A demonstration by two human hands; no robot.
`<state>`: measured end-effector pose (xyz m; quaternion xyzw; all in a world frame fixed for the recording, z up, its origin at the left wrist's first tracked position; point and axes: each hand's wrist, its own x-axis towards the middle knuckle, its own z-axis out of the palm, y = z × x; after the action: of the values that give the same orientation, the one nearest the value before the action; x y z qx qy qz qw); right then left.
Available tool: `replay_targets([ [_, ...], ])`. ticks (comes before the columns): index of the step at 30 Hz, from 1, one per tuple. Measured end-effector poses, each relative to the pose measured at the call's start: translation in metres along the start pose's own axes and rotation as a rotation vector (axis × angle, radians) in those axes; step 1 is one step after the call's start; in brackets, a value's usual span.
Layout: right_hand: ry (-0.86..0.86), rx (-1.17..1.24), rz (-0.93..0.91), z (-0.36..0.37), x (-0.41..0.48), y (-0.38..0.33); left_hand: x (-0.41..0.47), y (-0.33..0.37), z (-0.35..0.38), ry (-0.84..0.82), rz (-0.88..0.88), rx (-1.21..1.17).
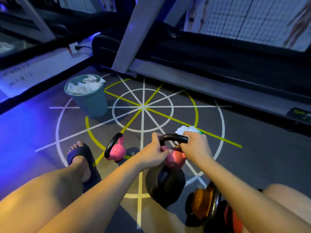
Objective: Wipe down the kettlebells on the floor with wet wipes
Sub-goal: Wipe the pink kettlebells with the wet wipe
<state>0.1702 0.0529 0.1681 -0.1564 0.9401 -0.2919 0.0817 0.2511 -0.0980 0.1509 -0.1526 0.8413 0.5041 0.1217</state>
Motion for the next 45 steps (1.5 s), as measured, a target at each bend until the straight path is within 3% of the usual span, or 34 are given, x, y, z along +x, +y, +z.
replay_targets([
  [5,0.076,0.140,0.050,-0.016,0.007,-0.006,0.004,0.006,-0.001,0.072,-0.170,-0.441],
  [7,0.096,0.387,0.096,-0.039,0.007,-0.014,0.000,0.025,0.004,0.000,-0.144,-0.685],
  [10,0.130,0.863,0.139,-0.066,0.005,-0.027,-0.003,0.062,0.005,0.035,-0.031,-1.040],
  [12,0.138,1.085,0.215,-0.071,0.007,-0.031,-0.009,0.080,-0.004,0.042,0.060,-1.018],
  [14,0.117,1.178,0.321,-0.070,0.011,-0.033,-0.018,0.092,-0.012,0.049,0.103,-0.832],
  [16,0.087,1.142,0.371,-0.067,0.017,-0.035,-0.021,0.094,-0.017,0.083,0.092,-0.724],
  [18,0.077,0.957,0.334,-0.063,0.024,-0.032,-0.023,0.092,-0.018,0.110,0.069,-0.659],
  [22,0.074,0.506,0.039,-0.065,0.030,-0.038,-0.026,0.077,-0.020,0.212,0.158,-0.268],
  [25,0.068,0.303,-0.115,-0.066,0.027,-0.045,-0.029,0.068,-0.017,0.299,0.145,-0.419],
  [27,0.057,0.357,-0.122,-0.065,0.023,-0.047,-0.032,0.070,-0.017,0.301,0.149,-0.574],
  [30,-0.038,0.575,0.015,-0.061,0.014,-0.044,-0.033,0.073,-0.027,0.292,0.143,-0.730],
  [32,-0.113,0.625,0.065,-0.061,0.012,-0.040,-0.036,0.076,-0.036,0.256,0.138,-0.742],
  [35,-0.138,0.582,-0.046,-0.071,0.012,-0.042,-0.042,0.077,-0.046,0.237,0.205,-0.311],
  [37,-0.117,0.367,-0.205,-0.079,0.015,-0.044,-0.046,0.077,-0.050,0.226,0.253,-0.028],
  [39,-0.107,0.125,-0.311,-0.078,0.016,-0.047,-0.046,0.076,-0.054,0.229,0.257,0.060],
  [41,-0.081,0.083,-0.328,-0.072,0.013,-0.049,-0.047,0.073,-0.059,0.242,0.210,0.000],
  [45,-0.036,0.260,-0.251,-0.067,0.010,-0.051,-0.049,0.073,-0.063,0.145,0.085,-0.398],
])
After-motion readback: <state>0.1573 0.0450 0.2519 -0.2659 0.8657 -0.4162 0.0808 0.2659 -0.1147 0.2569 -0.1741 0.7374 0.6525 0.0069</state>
